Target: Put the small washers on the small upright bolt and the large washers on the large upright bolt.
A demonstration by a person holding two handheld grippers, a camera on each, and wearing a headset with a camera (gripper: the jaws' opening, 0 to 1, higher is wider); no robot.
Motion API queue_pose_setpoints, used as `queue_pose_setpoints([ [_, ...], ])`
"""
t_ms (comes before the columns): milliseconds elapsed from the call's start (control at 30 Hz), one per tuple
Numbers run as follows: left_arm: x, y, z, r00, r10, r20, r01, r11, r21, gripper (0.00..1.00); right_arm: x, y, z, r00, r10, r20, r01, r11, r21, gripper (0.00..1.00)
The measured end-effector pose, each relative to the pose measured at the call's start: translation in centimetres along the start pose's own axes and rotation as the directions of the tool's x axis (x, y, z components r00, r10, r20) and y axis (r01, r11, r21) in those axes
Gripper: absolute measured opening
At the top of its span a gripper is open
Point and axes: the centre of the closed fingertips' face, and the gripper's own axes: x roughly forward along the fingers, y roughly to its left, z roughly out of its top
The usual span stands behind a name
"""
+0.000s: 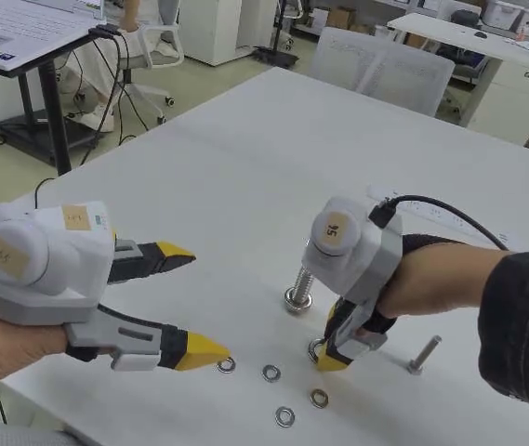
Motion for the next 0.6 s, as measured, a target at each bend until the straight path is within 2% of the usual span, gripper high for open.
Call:
queue_pose_setpoints([
  [600, 0.13, -0.11, -0.13, 1.0, -0.008, -0.003, 0.008, 1.0, -0.001, 0.71, -0.16, -0.01, -0.11, 1.0, -0.003, -0.008, 0.004, 1.0, 0.003, 0.24],
])
